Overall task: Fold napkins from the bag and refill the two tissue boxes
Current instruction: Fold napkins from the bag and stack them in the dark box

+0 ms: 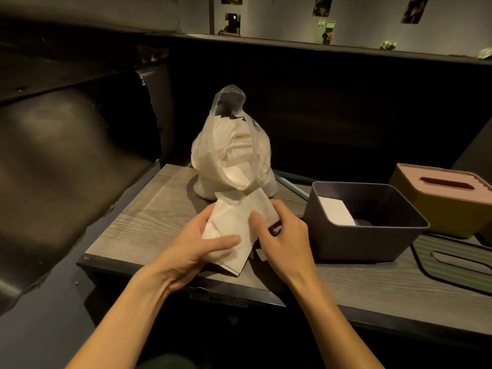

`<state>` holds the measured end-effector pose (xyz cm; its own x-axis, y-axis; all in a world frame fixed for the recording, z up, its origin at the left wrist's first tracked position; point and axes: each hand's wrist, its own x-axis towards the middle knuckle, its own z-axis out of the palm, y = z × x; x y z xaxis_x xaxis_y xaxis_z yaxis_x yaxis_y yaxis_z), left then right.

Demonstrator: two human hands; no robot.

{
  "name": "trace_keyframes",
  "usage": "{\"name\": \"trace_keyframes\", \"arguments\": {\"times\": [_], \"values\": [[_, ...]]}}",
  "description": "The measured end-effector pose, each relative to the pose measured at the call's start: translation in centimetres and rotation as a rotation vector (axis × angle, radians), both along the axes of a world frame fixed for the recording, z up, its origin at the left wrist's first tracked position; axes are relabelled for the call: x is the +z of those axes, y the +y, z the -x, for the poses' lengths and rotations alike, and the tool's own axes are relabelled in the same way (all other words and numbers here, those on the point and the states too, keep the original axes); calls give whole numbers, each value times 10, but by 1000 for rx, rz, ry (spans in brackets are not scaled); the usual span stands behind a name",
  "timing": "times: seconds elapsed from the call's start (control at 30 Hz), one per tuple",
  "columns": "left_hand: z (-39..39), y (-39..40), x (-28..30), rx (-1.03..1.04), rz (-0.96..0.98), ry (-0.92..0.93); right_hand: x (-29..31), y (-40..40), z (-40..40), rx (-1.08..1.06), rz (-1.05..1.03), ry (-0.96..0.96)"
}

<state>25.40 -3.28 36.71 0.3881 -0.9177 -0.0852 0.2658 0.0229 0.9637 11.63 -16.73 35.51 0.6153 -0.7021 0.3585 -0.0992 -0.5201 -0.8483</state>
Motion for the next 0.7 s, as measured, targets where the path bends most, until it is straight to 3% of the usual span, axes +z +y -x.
{"name": "trace_keyframes", "arguments": {"times": [0.1, 0.27, 0.4, 0.5, 0.63, 0.7], "values": [[0, -2, -4, 9, -5, -110, 0, -4, 1, -103, 88, -89], [-1, -1, -6, -27, 68, -59, 7, 7, 8, -217, 168, -425], [-1, -1, -6, 3, 63, -34, 10, 12, 15, -207, 45, -617], [1, -1, -5, -12, 72, -16, 6, 10, 14, -91, 35, -432], [6, -2, 4, -28, 101, 211, -3, 9, 2, -69, 367, -64], [8, -2, 2, -56, 87, 139, -2, 10, -1, -83, 435, -20]]}}
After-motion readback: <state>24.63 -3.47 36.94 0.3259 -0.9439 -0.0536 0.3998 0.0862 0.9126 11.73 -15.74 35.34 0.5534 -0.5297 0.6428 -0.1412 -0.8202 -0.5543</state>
